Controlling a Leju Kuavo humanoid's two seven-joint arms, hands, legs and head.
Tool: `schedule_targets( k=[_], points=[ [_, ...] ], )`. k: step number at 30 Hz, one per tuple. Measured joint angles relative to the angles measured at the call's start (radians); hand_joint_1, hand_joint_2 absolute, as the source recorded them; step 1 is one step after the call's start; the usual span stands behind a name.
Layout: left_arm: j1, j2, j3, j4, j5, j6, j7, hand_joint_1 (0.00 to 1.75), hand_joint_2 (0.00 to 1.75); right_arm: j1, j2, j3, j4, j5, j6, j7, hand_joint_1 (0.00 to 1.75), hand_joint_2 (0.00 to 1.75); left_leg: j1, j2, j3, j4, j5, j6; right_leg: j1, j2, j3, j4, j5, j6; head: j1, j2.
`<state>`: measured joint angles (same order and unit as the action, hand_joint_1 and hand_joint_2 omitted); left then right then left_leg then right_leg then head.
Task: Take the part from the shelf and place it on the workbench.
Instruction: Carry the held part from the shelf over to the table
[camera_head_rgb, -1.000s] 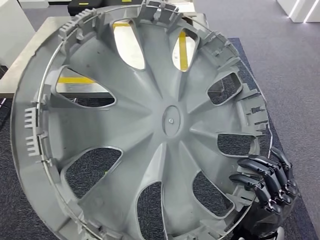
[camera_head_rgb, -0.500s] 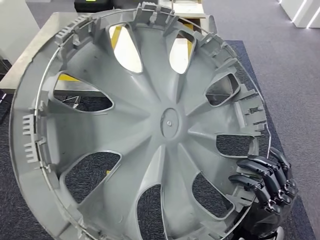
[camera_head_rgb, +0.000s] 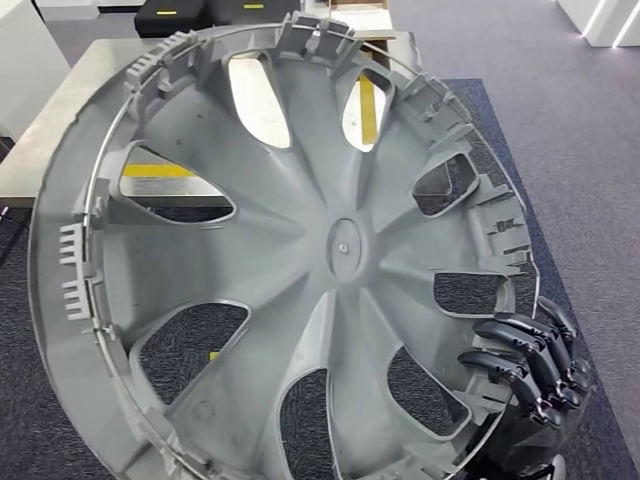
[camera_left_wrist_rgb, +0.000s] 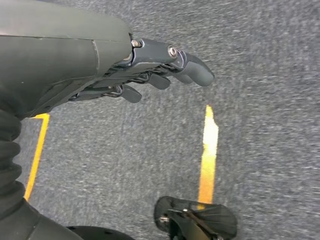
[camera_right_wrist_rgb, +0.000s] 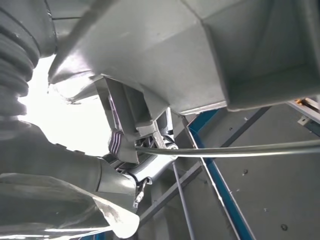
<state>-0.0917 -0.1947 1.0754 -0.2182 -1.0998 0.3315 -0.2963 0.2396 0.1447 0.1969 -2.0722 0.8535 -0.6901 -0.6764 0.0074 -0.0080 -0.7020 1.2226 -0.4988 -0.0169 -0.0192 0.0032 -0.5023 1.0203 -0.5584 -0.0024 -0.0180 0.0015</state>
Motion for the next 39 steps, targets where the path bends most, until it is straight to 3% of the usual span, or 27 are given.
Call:
schedule_targets(
  k=[2,3,5,8,10,12,14,15,17,19,22,24,27,29,30,32,34,38,39],
  points=[
    [-0.001,0.0,0.0,0.0,0.0,0.001,-0.001,0.0,1.75,0.001,-0.002,0.0,0.0,-0.004,0.0,0.0,1.75,1.75,-0.005,0.0,0.049,-0.116,0.05,0.013,0.002,0.001,0.014,-0.001,-0.018,0.009,0.0,0.0],
    [-0.002,0.0,0.0,0.0,0.0,0.002,-0.001,0.0,1.75,0.002,-0.002,0.001,0.001,-0.006,0.0,0.0,1.75,1.75,-0.008,0.001,0.066,-0.15,0.053,0.018,0.002,0.001,0.017,-0.004,-0.025,0.014,0.0,0.0],
    [-0.004,0.0,0.0,0.0,0.0,0.003,-0.002,0.0,1.75,0.002,-0.003,0.001,0.001,-0.008,0.0,0.0,1.75,1.75,-0.011,0.003,0.078,-0.169,0.039,0.024,0.003,0.0,0.018,-0.007,-0.031,0.021,0.0,0.0],
    [-0.004,0.0,0.0,0.0,-0.001,0.003,-0.002,0.0,1.75,0.003,-0.003,0.001,0.001,-0.008,0.0,0.0,1.75,1.75,-0.012,0.003,0.078,-0.166,0.038,0.025,0.003,0.0,0.018,-0.009,-0.03,0.022,0.001,0.0],
    [-0.003,0.0,0.0,0.0,-0.001,0.004,-0.001,0.0,1.75,0.004,-0.003,0.002,0.001,-0.009,0.0,0.0,1.75,1.75,-0.011,0.002,0.084,-0.176,0.036,0.031,0.003,-0.002,0.03,-0.01,-0.027,0.028,0.002,0.0],
    [-0.001,-0.001,0.0,0.0,-0.003,0.008,-0.001,0.0,1.75,0.007,-0.005,0.002,0.004,-0.01,0.0,0.0,1.75,1.75,-0.008,0.0,0.114,-0.194,0.018,0.049,0.003,-0.002,-0.055,0.124,-0.064,0.04,0.007,0.0],
    [0.001,-0.001,0.0,0.0,-0.004,0.01,-0.001,0.0,1.75,0.011,-0.007,0.002,0.006,-0.01,0.0,0.0,1.75,1.75,-0.007,-0.001,0.149,-0.203,-0.006,0.06,0.003,-0.003,-0.169,0.249,-0.094,0.049,0.012,0.0],
    [0.002,-0.001,0.0,0.0,-0.004,0.01,-0.001,0.0,1.75,0.012,-0.008,0.002,0.007,-0.01,0.0,0.0,1.75,1.75,-0.008,-0.002,0.162,-0.203,-0.016,0.06,0.003,-0.003,-0.178,0.227,-0.075,0.049,0.012,0.0],
    [0.002,-0.001,0.0,0.0,-0.004,0.01,-0.001,0.0,1.75,0.013,-0.009,0.002,0.008,-0.008,0.0,0.0,1.75,1.75,-0.008,-0.004,0.19,-0.204,-0.038,0.056,0.004,-0.003,-0.161,0.12,0.021,0.043,0.013,0.0],
    [0.001,-0.002,0.0,0.001,-0.005,0.01,-0.001,0.0,1.75,0.012,-0.01,0.002,0.009,-0.008,0.0,0.0,1.75,1.75,-0.009,-0.005,0.209,-0.204,-0.058,0.046,0.01,-0.006,-0.141,0.039,0.073,0.031,0.011,0.0],
    [-0.001,-0.002,0.0,0.001,-0.006,0.009,-0.001,0.0,1.75,0.016,-0.012,0.003,0.011,-0.007,0.0,0.0,1.75,1.75,-0.01,-0.002,0.226,-0.195,-0.07,0.029,0.013,-0.006,-0.118,0.021,0.076,0.012,0.009,0.001],
    [-0.004,-0.002,0.0,0.001,-0.006,0.009,-0.001,0.0,1.75,0.017,-0.012,0.003,0.011,-0.007,0.0,0.0,1.75,1.75,-0.009,0.0,0.208,-0.14,-0.071,0.021,0.009,-0.006,-0.096,0.013,0.072,0.0,0.008,0.001],
    [-0.005,-0.002,0.0,0.001,-0.006,0.01,-0.002,0.0,1.75,0.017,-0.012,0.003,0.011,-0.007,0.0,0.0,1.75,1.75,-0.001,0.001,0.109,0.022,-0.129,0.004,0.007,-0.006,-0.068,0.009,0.051,-0.01,0.007,0.0],
    [-0.002,-0.001,0.0,0.001,-0.006,0.01,-0.002,0.0,1.75,0.018,-0.012,0.003,0.011,-0.007,0.0,0.0,1.75,1.75,0.004,0.001,0.054,0.073,-0.16,-0.002,0.006,-0.002,-0.047,0.009,0.033,-0.009,0.007,0.0],
    [-0.001,-0.001,0.0,0.001,-0.006,0.01,-0.002,0.0,1.75,0.019,-0.012,0.003,0.011,-0.007,0.0,0.0,1.75,1.75,0.006,0.001,0.045,0.057,-0.146,-0.004,0.005,-0.001,-0.034,0.009,0.023,-0.006,0.007,0.0],
    [0.0,-0.001,0.0,0.001,-0.006,0.01,-0.002,0.0,1.75,0.019,-0.012,0.003,0.011,-0.007,0.0,0.0,1.75,1.75,0.009,0.002,0.058,-0.048,-0.056,-0.006,0.001,0.0,-0.007,0.008,0.0,0.003,0.007,0.0],
    [0.0,-0.001,0.0,0.002,-0.007,0.009,-0.002,0.0,1.75,0.019,-0.012,0.003,0.011,-0.006,0.0,0.0,1.75,1.75,0.006,0.006,0.071,-0.133,0.003,-0.002,0.001,0.0,0.013,0.007,-0.02,0.016,0.005,0.0],
    [0.0,-0.002,0.0,0.003,-0.009,0.01,-0.001,0.0,1.75,0.018,-0.013,0.004,0.011,0.0,-0.001,0.0,1.75,1.75,0.002,0.005,0.086,-0.158,0.011,0.032,0.003,-0.003,0.033,0.008,-0.029,0.041,0.009,0.001],
    [0.0,-0.002,0.0,0.003,-0.01,0.01,-0.001,0.0,1.75,0.017,-0.014,0.003,0.011,0.002,-0.001,0.0,1.75,1.75,0.003,0.004,0.093,-0.161,0.008,0.039,0.003,-0.003,0.023,0.032,-0.029,0.045,0.01,0.001]
  ],
)
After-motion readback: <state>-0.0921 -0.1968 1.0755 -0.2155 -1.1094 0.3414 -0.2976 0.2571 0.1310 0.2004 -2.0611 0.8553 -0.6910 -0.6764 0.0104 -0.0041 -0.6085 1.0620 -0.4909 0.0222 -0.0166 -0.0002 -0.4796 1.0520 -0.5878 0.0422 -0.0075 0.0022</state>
